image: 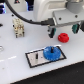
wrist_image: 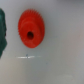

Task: Insert the blue gear onto the right peg, followed by the red gear

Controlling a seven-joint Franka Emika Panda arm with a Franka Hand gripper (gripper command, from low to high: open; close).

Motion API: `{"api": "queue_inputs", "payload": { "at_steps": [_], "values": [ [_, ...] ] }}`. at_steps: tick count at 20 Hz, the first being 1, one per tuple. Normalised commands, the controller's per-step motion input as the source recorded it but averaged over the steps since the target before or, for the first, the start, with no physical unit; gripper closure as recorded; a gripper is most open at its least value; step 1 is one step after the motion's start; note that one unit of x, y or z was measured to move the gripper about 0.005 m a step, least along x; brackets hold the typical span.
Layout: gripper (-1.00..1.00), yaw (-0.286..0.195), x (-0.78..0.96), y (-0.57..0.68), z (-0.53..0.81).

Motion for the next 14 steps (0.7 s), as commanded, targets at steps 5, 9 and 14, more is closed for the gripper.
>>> {"api": "queue_inputs", "payload": {
  "at_steps": [5,9,14],
  "values": [
    [-1.0,0.0,-0.31,0.3,-0.26],
    [-1.0,0.0,-0.2,0.19,-0.35],
    [-1.0,0.0,-0.1,0.05,-0.39]
  ]
}}
